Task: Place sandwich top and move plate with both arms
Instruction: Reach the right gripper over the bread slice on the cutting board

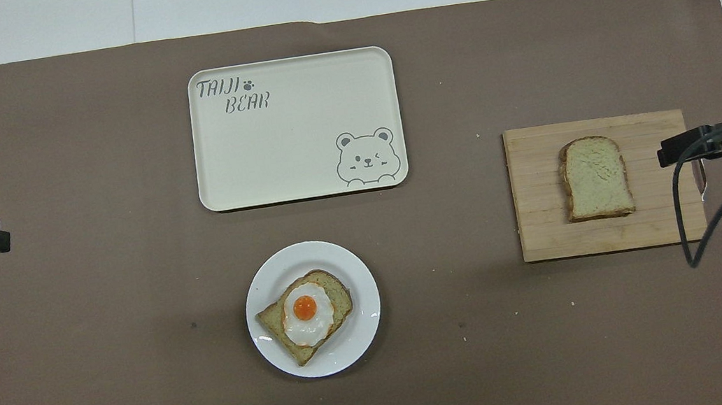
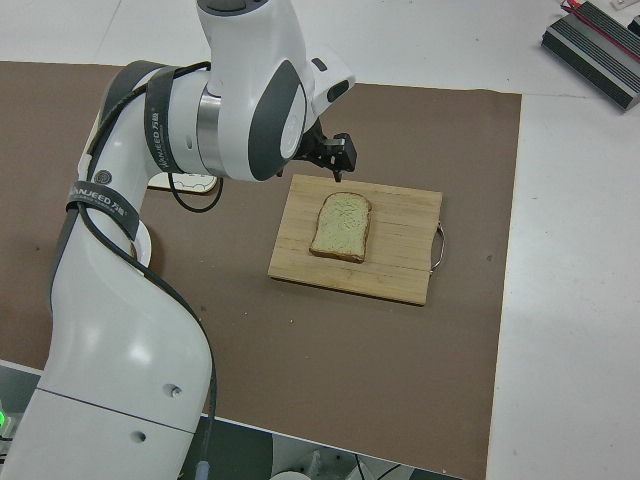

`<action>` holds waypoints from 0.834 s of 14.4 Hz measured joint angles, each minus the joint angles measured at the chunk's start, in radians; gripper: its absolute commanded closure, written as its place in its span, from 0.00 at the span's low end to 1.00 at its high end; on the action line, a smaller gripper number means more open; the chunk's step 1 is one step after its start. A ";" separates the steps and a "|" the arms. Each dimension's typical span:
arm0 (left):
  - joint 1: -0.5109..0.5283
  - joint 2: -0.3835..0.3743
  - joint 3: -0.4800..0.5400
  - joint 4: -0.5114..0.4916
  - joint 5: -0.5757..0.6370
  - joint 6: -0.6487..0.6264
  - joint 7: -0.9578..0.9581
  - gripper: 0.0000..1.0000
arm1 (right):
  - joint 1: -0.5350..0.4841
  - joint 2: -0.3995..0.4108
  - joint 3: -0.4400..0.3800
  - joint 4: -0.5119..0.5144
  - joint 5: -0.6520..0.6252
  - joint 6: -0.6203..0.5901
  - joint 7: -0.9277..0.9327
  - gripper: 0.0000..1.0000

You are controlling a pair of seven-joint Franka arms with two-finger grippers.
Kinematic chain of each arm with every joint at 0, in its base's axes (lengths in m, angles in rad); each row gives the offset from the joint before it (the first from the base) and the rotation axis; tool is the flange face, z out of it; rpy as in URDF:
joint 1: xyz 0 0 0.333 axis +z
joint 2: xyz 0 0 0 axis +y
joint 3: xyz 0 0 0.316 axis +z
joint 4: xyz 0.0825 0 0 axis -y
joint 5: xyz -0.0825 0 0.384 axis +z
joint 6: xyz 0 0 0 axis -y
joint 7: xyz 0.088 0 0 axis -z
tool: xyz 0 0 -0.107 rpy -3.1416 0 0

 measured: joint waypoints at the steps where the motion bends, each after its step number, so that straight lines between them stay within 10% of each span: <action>1: 0.000 0.000 0.000 0.000 0.000 0.000 0.000 0.00 | 0.000 0.006 0.000 -0.021 0.004 0.031 0.000 0.00; 12: 0.000 0.000 0.000 0.000 0.000 0.000 0.000 0.00 | -0.053 0.211 -0.003 -0.071 0.075 0.300 -0.052 0.00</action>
